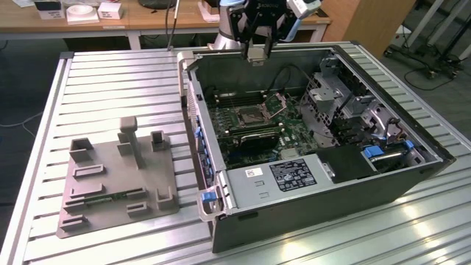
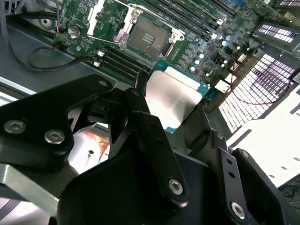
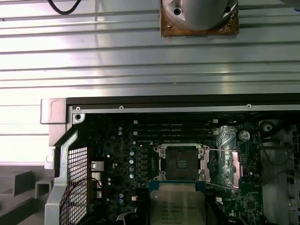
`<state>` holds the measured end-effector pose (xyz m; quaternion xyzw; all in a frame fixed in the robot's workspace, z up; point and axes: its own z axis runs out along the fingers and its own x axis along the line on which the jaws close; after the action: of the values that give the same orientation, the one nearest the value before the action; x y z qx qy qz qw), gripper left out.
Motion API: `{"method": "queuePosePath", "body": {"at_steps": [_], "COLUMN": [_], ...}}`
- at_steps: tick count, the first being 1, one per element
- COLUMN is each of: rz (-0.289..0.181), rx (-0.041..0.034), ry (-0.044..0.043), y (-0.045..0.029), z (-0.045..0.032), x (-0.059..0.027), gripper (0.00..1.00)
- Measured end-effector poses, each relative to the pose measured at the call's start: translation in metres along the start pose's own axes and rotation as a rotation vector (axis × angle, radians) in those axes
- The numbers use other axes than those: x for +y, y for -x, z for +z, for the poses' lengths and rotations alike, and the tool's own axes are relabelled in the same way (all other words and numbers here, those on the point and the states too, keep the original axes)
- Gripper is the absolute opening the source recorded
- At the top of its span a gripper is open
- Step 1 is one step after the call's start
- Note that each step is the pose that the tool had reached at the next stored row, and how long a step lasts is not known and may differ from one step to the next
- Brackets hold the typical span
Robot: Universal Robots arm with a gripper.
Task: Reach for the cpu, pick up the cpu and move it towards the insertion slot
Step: 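Pick up the cpu and move it towards the insertion slot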
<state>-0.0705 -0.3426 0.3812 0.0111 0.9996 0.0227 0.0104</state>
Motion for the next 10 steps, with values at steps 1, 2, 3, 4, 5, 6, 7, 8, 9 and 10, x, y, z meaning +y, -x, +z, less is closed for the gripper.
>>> {"method": "queuePosePath", "body": {"at_steps": [1, 2, 3, 4, 5, 6, 7, 8, 9, 10], "rz": [0.000, 0.000, 0.000, 0.000, 0.000, 0.000, 0.000, 0.000, 0.000, 0.000], "rx": [-0.0001, 0.0000, -0.0001, -0.0001, -0.0002, -0.0003, -0.0004, -0.0005, -0.0007, -0.0008], "ry": [0.0001, 0.0000, 0.0000, 0.0001, 0.0001, 0.0000, 0.0000, 0.0000, 0.0000, 0.0000], "y": [0.0015, 0.0033, 0.0055, 0.0075, 0.0091, 0.0102, 0.0105, 0.0107, 0.0106, 0.0106], "z": [0.0002, 0.0003, 0.0005, 0.0007, 0.0011, 0.0015, 0.0019, 0.0024, 0.0030, 0.0036], "x": [0.0002, 0.0003, 0.0004, 0.0005, 0.0009, 0.0017, 0.0031, 0.0049, 0.0073, 0.0094], "gripper": [0.54, 0.54, 0.54, 0.54, 0.54, 0.54, 0.54, 0.54, 0.54, 0.54]}}
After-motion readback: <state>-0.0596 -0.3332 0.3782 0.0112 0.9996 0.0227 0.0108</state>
